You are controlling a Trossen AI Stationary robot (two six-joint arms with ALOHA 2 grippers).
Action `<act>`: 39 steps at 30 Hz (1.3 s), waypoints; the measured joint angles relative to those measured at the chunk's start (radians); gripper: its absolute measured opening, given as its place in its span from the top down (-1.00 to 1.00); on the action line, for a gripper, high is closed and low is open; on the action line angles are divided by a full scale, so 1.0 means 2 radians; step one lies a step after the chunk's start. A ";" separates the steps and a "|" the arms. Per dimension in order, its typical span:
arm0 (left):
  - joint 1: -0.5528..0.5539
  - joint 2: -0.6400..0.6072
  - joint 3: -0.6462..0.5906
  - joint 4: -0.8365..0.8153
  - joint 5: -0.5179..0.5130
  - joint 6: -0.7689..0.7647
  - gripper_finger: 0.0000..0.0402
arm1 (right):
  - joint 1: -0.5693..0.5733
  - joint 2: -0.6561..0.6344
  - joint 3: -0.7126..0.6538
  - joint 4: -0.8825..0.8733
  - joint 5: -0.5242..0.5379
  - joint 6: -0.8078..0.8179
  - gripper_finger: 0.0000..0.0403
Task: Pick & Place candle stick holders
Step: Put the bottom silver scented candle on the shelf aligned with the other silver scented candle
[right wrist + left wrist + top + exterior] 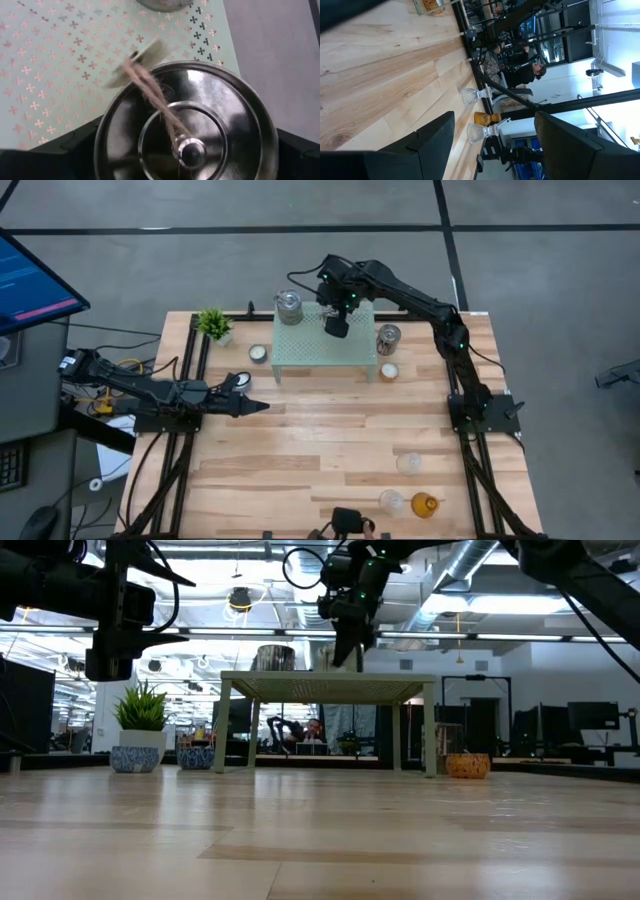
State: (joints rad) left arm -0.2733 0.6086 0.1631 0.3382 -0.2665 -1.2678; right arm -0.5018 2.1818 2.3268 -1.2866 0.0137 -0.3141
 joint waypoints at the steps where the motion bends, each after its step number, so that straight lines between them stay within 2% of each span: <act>1: 0.000 0.000 0.000 0.000 0.000 0.000 -0.37 | 0.001 0.000 0.000 0.003 -0.003 -0.002 -0.79; 8: 0.000 0.000 0.000 0.003 -0.001 0.000 -0.37 | 0.002 -0.018 -0.001 0.031 -0.007 0.011 -0.95; 15: 0.000 0.000 0.000 0.004 -0.001 0.001 -0.37 | -0.003 -0.083 0.000 0.019 -0.008 0.019 -0.88; 18: 0.000 0.000 0.000 0.006 0.002 0.001 -0.37 | -0.002 -0.114 0.000 -0.003 -0.037 0.029 -0.80; 21: 0.000 0.000 0.000 0.006 0.006 0.002 -0.37 | -0.004 -0.148 -0.017 -0.001 -0.087 0.020 -0.55; 24: 0.000 0.000 0.000 0.006 0.006 0.010 -0.37 | -0.013 -0.179 -0.074 0.026 -0.140 0.013 -0.16; 27: 0.000 0.000 0.000 0.006 0.006 0.020 -0.37 | -0.029 -0.223 -0.169 0.094 -0.166 0.031 0.31; 30: 0.000 0.000 0.000 0.006 0.006 0.028 -0.37 | -0.037 -0.275 -0.294 0.195 -0.174 0.052 0.81; 31: 0.000 0.000 0.000 0.007 0.006 0.029 -0.37 | -0.038 -0.289 -0.336 0.231 -0.175 0.061 0.90; 35: 0.000 0.000 0.000 0.008 0.006 0.029 -0.37 | -0.037 -0.321 -0.460 0.368 -0.175 0.121 0.90; 39: 0.000 0.000 0.000 0.010 0.006 0.028 -0.37 | -0.034 -0.310 -0.494 0.412 -0.175 0.131 0.98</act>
State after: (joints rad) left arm -0.2737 0.6086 0.1631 0.3580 -0.2539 -1.2114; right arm -0.5705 1.5618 1.3392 -0.4627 -0.3355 -0.0513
